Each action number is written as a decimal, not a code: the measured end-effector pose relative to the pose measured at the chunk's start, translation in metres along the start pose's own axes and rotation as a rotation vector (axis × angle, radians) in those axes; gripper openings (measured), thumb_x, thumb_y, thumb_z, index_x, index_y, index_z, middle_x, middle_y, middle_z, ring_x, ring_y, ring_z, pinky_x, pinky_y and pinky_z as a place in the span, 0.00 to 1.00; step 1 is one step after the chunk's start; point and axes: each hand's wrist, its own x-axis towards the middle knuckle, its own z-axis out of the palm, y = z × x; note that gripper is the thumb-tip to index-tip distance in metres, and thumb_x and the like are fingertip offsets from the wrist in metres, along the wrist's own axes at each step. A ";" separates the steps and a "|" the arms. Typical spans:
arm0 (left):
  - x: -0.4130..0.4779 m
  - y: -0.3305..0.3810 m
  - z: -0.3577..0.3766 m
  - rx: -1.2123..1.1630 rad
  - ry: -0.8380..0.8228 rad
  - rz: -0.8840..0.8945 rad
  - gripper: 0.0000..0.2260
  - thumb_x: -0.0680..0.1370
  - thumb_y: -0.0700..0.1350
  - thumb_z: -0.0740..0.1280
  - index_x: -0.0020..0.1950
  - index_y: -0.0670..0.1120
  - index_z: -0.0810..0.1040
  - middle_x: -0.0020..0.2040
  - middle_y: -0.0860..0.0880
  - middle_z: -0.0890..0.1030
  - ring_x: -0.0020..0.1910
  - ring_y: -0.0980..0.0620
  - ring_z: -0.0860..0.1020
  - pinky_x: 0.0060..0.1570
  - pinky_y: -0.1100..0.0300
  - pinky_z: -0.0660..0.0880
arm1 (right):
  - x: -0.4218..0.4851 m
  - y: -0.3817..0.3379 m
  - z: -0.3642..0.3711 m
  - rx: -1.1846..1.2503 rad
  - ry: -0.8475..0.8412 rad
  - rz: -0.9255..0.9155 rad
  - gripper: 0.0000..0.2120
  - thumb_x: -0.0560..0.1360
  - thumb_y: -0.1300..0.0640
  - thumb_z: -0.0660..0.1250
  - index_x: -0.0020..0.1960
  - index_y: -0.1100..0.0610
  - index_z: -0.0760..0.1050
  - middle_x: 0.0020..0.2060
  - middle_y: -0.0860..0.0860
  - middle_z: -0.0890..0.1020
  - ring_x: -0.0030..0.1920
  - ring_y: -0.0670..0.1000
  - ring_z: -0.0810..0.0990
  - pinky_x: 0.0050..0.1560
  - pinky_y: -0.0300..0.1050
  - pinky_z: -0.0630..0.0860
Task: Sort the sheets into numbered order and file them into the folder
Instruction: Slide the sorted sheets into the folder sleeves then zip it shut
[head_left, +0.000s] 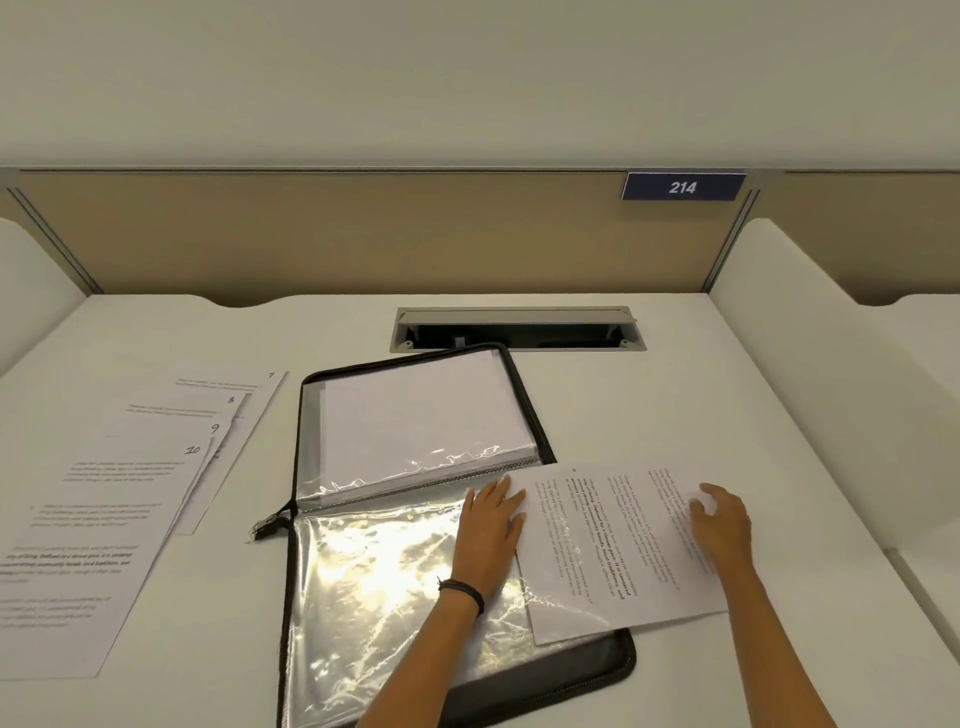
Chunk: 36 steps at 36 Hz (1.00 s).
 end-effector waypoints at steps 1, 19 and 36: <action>-0.001 -0.002 0.000 -0.001 0.005 -0.002 0.17 0.83 0.48 0.56 0.72 0.50 0.68 0.76 0.50 0.61 0.76 0.51 0.57 0.72 0.61 0.38 | -0.001 -0.002 0.001 0.004 -0.007 -0.007 0.17 0.78 0.65 0.62 0.66 0.66 0.70 0.66 0.65 0.70 0.67 0.63 0.68 0.68 0.55 0.63; -0.022 -0.046 -0.033 -0.081 0.147 -0.192 0.16 0.82 0.44 0.58 0.70 0.50 0.71 0.75 0.49 0.64 0.76 0.50 0.58 0.74 0.55 0.45 | -0.024 -0.035 0.029 0.040 -0.210 -0.080 0.19 0.79 0.63 0.61 0.69 0.65 0.68 0.68 0.61 0.70 0.69 0.59 0.67 0.69 0.49 0.62; -0.045 -0.085 -0.066 -0.077 0.298 -0.339 0.15 0.80 0.41 0.62 0.67 0.46 0.75 0.73 0.45 0.67 0.74 0.45 0.61 0.74 0.49 0.53 | -0.040 -0.055 0.042 0.008 -0.169 -0.091 0.13 0.76 0.67 0.65 0.60 0.67 0.77 0.58 0.61 0.79 0.59 0.60 0.77 0.58 0.46 0.71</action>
